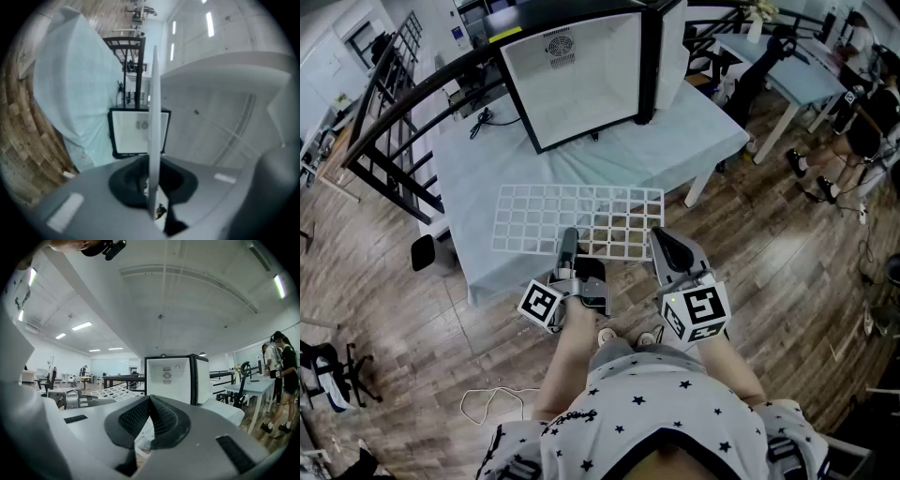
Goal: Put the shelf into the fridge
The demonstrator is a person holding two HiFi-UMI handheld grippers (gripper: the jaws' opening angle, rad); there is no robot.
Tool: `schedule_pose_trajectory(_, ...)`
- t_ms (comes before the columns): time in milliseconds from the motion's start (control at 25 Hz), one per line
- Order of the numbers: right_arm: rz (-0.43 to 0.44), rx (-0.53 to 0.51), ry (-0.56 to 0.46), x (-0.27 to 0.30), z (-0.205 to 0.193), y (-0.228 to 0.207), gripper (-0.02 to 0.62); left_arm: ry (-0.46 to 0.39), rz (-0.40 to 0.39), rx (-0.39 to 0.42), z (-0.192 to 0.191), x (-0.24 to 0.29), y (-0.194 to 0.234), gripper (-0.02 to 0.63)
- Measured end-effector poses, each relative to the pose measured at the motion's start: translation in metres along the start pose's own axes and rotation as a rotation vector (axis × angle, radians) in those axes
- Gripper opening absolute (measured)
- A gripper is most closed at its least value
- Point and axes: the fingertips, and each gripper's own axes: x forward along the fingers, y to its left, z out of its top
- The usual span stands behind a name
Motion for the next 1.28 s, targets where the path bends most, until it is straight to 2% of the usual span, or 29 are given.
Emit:
schedule_pose_trajectory(320, 0.01, 0.0, -0.017, -0.03, 0.005, -0.013, 0.02, -0.008, -0.005, -0.007, -0.028, -0.011, -0.009, 0.029)
schedule_pose_trajectory(480, 0.043, 0.021, -0.044, -0.039, 0.011, -0.015, 0.02, -0.005, -0.013, 0.0, -0.038, -0.01, -0.014, 0.029)
schedule_pose_trajectory(680, 0.059, -0.006, -0.022, -0.044, 0.006, -0.023, 0.021, -0.012, -0.009, 0.005, -0.051, -0.009, -0.013, 0.029)
schedule_pose_trajectory(1280, 0.093, 0.021, -0.004, -0.049, -0.006, -0.045, 0.021, -0.042, 0.011, 0.017, -0.07, 0.003, -0.008, 0.029)
